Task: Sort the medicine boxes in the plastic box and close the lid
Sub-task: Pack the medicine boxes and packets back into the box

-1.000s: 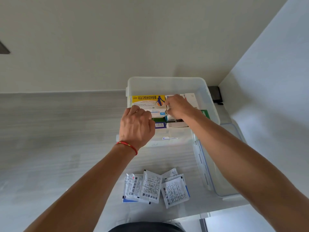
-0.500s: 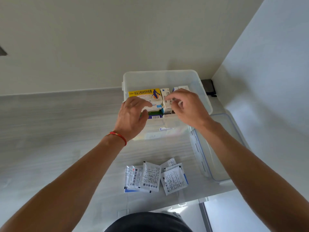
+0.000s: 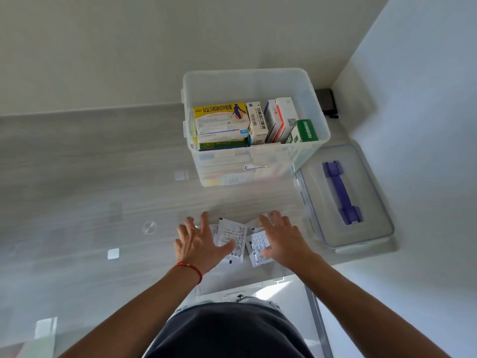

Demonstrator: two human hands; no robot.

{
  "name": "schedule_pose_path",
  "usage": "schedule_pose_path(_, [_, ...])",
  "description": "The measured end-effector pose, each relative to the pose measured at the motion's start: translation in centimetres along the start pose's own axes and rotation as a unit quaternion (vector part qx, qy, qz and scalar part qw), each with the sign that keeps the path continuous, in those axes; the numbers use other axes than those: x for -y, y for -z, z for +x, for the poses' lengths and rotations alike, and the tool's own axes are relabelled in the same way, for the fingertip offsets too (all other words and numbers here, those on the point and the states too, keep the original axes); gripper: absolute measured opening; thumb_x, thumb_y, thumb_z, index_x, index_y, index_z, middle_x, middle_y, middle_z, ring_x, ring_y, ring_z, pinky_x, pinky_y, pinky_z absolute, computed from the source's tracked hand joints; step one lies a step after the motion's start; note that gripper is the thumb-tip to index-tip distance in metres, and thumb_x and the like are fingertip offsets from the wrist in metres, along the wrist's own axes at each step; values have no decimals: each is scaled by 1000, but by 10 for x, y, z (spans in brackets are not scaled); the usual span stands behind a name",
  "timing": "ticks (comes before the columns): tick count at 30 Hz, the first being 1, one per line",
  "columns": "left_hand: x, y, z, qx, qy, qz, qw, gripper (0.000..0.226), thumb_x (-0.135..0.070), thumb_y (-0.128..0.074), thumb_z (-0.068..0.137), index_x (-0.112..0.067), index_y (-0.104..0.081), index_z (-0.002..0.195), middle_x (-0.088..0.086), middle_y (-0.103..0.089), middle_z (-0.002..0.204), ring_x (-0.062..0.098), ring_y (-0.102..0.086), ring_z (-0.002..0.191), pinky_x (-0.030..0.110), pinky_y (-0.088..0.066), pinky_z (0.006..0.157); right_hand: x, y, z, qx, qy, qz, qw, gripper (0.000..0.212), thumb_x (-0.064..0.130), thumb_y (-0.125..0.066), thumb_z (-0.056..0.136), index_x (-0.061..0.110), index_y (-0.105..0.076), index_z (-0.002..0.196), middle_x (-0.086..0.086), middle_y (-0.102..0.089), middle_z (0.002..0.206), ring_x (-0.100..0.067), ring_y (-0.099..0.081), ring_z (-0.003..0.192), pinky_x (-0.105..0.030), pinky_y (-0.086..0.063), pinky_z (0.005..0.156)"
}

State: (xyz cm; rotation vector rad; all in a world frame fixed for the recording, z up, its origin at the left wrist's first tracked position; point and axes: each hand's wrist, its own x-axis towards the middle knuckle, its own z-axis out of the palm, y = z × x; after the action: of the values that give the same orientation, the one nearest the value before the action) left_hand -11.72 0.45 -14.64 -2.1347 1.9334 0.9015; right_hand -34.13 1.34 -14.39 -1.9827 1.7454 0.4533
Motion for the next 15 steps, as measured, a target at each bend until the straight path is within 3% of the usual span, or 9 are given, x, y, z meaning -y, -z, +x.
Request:
schedule_pose_path(4, [2,-8,3,-8,-10,-25,1000,104,-69,-71,67,-25,-22,147,15,-36,132,34,-39,119,46,-49,96,-1,-7,4,-53,-23,28,998,70,34,-82,78,20,-43,134,-2,-46,125,-25,-46,117,-38,-47,95])
schedule_pose_path(8, [6,-7,7,-63,-40,-22,997,94,-55,-76,72,-21,-29,145,13,-37,126,30,-41,115,41,-49,95,-16,4,2,-55,-31,171,983,44,22,-77,81,14,-61,121,-3,-64,109,-22,-58,103,-27,-42,80])
schedule_pose_path(12, [3,0,13,-69,-84,-118,987,79,-23,-81,76,-20,-38,143,7,-42,115,26,-51,110,30,-49,92,-29,51,0,19,-47,247,968,36,31,-80,81,20,-67,113,1,-73,108,-16,-69,91,-36,-57,82])
schedule_pose_path(15, [0,12,15,-49,-68,-208,975,70,-10,-77,76,-27,-43,136,3,-50,113,23,-53,110,27,-50,84,-34,103,-9,70,0,329,942,29,30,-86,79,32,-69,103,13,-76,103,-5,-73,91,-38,-60,86])
